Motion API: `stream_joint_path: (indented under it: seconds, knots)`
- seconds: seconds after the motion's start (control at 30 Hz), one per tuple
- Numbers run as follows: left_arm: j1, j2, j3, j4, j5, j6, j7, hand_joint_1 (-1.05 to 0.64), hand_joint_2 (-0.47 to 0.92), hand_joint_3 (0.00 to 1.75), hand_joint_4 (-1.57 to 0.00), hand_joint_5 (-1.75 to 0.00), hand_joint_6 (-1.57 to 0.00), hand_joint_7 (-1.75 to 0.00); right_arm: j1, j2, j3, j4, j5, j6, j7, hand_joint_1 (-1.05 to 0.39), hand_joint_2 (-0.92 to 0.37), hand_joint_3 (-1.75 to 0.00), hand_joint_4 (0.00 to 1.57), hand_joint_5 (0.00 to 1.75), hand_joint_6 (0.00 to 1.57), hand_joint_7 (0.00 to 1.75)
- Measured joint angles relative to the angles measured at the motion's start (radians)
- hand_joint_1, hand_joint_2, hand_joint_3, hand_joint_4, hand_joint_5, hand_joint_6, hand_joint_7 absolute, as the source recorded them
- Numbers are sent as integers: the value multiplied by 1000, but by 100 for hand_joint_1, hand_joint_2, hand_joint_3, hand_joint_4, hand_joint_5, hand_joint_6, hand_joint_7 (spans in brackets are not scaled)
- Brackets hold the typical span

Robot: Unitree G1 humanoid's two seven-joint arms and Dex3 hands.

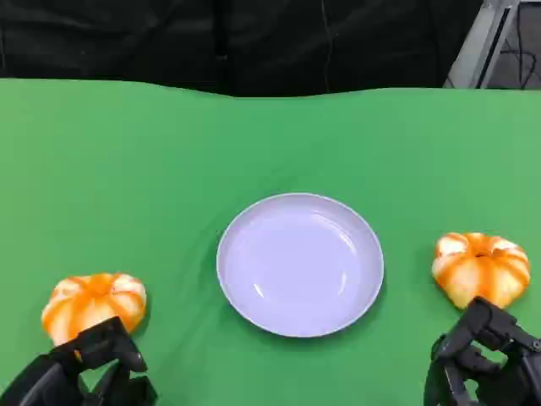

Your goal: Grasp the bread from the table and place it into the plate.

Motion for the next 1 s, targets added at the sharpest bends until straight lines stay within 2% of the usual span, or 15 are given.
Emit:
stream_joint_path:
  seconds: [0.53, 0.6, 0.63, 0.67, 0.7, 0.73, 0.77, 0.8, 0.83, 0.87, 0.9, 0.93, 1.0]
  knots:
    - [1, 0, 0, 0, 0, 1, 0, -9, 67, 101, -93, -175, -79, -175, 0, 0, 0, -2, 0, 2, 5, -16, -48, -131, 87, 175, 77, 161]
    - [1, 0, 0, 0, 0, 1, 0, -8, 66, 100, -90, -175, -78, -170, 0, 0, 0, -1, 0, 0, 5, -16, -48, -131, 88, 175, 77, 161]
    - [1, 0, 0, 0, 1, 1, 0, -8, 63, 96, -85, -170, -81, -148, 0, 0, 0, -1, 0, 0, 5, -15, -48, -131, 88, 175, 77, 162]
    - [1, -3, 2, 0, 3, -4, 3, -10, 61, 91, -82, -162, -81, -133, 0, 0, 0, -1, 0, 0, 5, -15, -48, -131, 87, 175, 77, 162]
    - [2, -12, 7, 0, 4, -15, 13, -15, 63, 78, -78, -147, -81, -111, 0, 0, 0, -1, 0, 0, 5, -15, -48, -131, 87, 175, 77, 162]
    - [2, -25, 13, -1, 4, -27, 24, -18, 65, 68, -77, -138, -82, -97, 0, 0, 0, 0, 0, -1, 5, -15, -48, -132, 87, 175, 77, 162]
    - [3, -38, 21, -1, 3, -38, 34, -26, 74, 50, -70, -103, -79, -65, 0, 0, 0, 0, 0, -1, 5, -16, -48, -132, 87, 175, 77, 162]
    - [6, -50, 26, 0, 8, -65, 39, -34, 83, 34, -65, -78, -78, -42, -1, 0, 0, 0, 0, -2, 5, -16, -48, -132, 87, 175, 76, 162]
    - [8, -67, 28, 3, 33, -126, 45, -45, 87, 30, -54, -56, -72, -25, 0, 0, 0, 0, 0, -4, 5, -16, -48, -132, 87, 175, 76, 162]
    - [8, -78, 27, 7, 82, -202, 60, -53, 90, 28, -46, -39, -67, -12, 0, 1, 0, 0, -1, -4, 5, -16, -48, -132, 86, 175, 76, 162]
    - [9, -83, 26, 12, 145, -281, 84, -58, 91, 30, -38, -29, -62, -6, 0, 1, 2, 0, -1, -4, 5, -16, -48, -132, 86, 175, 76, 162]
    - [9, -85, 26, 15, 215, -359, 113, -60, 92, 32, -35, -24, -59, -3, 0, 1, 3, 0, -1, -3, 5, -16, -48, -132, 86, 175, 76, 162]
    - [10, -85, 28, 24, 378, -517, 200, -71, 92, 38, -20, -12, -44, -1, 0, 1, 3, 0, -1, -3, 5, -16, -48, -132, 86, 175, 76, 162]
